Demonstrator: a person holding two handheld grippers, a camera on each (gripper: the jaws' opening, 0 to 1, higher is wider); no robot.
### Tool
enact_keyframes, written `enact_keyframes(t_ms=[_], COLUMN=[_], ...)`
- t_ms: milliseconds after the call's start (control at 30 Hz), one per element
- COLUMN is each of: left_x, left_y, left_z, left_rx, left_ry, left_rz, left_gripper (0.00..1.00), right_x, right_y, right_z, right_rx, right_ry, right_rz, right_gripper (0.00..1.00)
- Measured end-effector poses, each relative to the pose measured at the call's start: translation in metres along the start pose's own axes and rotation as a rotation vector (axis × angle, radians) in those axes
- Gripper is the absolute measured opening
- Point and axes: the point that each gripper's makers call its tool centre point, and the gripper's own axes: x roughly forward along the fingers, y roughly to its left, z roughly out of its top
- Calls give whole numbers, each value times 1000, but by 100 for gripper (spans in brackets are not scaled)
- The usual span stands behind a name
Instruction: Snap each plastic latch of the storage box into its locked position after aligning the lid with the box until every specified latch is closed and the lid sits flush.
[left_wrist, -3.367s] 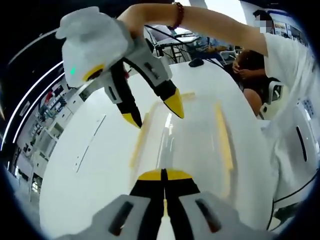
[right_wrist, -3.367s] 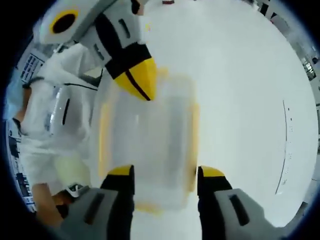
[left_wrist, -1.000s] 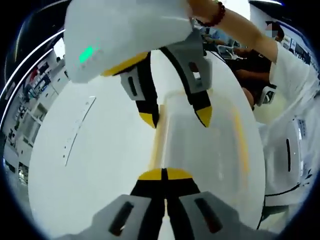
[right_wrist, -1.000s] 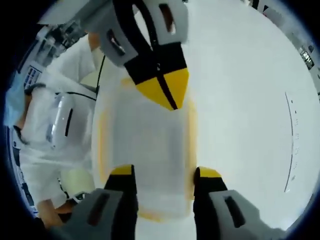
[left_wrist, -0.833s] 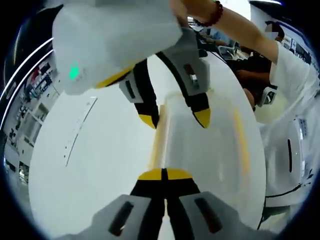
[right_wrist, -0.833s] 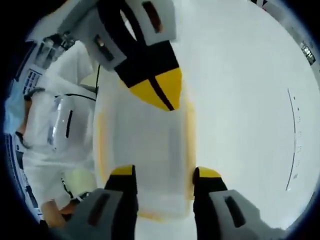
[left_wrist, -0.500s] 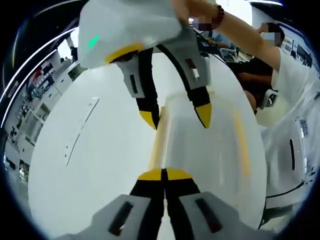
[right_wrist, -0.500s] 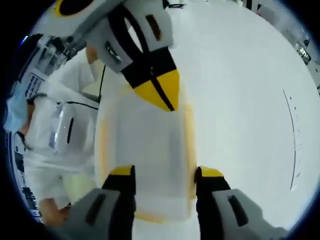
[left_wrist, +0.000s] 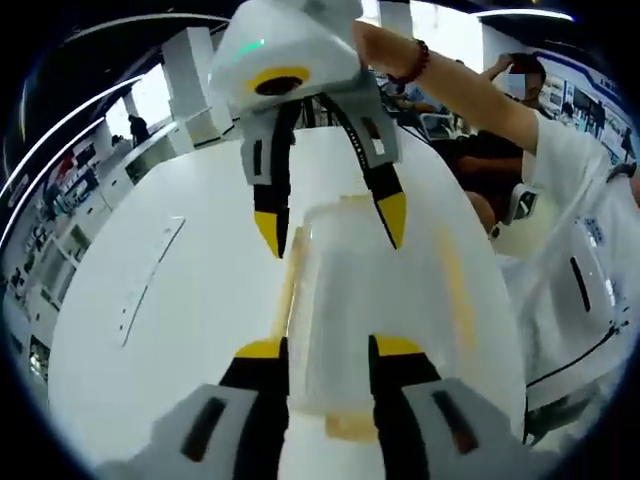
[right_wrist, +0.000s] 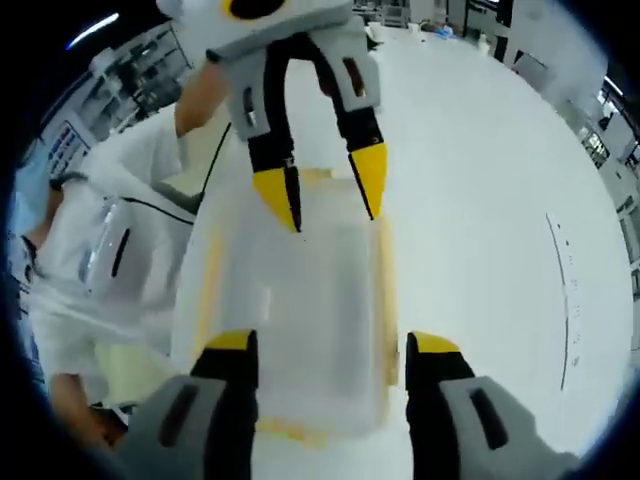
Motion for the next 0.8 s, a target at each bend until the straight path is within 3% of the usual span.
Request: enact_keyframes(t_ms=[467, 800], left_x=[-13, -30], left_y=[-12, -22], left_z=[-3, -15], left_rx=[-22, -78], left_ry=[-48, -160], left_rz=[22, 46], left_gripper=[36, 35], right_x=[-21, -19], right_y=[29, 47], right_z=[-6, -19], right_rx=[-25, -57], right_ry=[-87, -109], right_rz=[-58, -105], right_gripper=[63, 63])
